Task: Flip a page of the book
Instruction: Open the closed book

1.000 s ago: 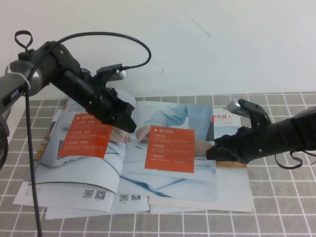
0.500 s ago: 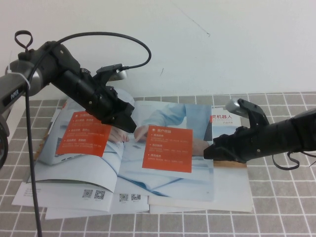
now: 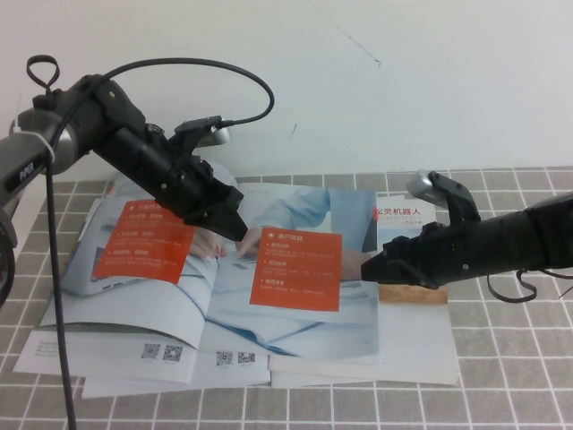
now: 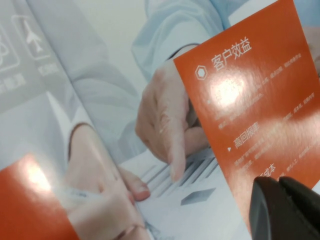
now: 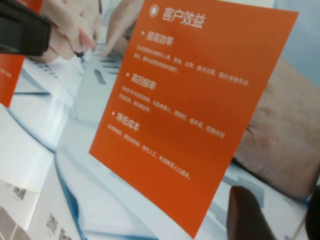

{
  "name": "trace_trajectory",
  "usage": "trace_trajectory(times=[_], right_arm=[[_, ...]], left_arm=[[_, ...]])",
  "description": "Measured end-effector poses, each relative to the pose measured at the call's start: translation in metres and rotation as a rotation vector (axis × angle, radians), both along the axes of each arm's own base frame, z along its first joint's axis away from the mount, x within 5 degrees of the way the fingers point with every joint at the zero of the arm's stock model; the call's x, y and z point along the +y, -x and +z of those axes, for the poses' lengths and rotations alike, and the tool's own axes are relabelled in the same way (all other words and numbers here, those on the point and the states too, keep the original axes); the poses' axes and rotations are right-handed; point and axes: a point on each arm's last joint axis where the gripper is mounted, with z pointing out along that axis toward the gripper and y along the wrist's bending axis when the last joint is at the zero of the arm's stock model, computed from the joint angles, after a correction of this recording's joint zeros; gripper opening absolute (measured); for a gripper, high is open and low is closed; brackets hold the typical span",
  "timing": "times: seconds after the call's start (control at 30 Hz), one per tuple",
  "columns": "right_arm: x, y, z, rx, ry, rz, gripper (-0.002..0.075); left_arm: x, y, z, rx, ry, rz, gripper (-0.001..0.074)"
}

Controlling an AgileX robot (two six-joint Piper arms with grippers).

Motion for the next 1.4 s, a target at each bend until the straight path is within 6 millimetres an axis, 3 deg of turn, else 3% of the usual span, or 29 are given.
trace_trajectory(times=[0.6, 0.83, 1.0, 1.2, 1.4], right_arm=[[0.013, -0.005, 0.033, -0.135, -0.161, -0.004, 0.0267], [0.023, -0.002, 0.034, -0.175, -0.161, 0.012, 0.0267], [0.023, -0.003, 0.033, -0.182, -0.149, 0.007, 0.0267], [0.023, -0.003, 0.034, -0.185, -0.150, 0.006, 0.0267], [0.023, -0.003, 0.034, -0.185, -0.150, 0.006, 0.0267]], left_arm=[[0.000, 0.000, 0.000, 0.001, 0.006, 0.002, -0.0002], [-0.002, 0.000, 0.002, 0.007, 0.033, 0.004, -0.0002], [-0.008, 0.003, 0.006, -0.045, 0.104, -0.109, -0.0002], [-0.017, 0.013, 0.037, -0.161, 0.056, -0.185, -0.0002], [-0.033, 0.042, 0.098, -0.320, -0.146, -0.189, -0.0002]])
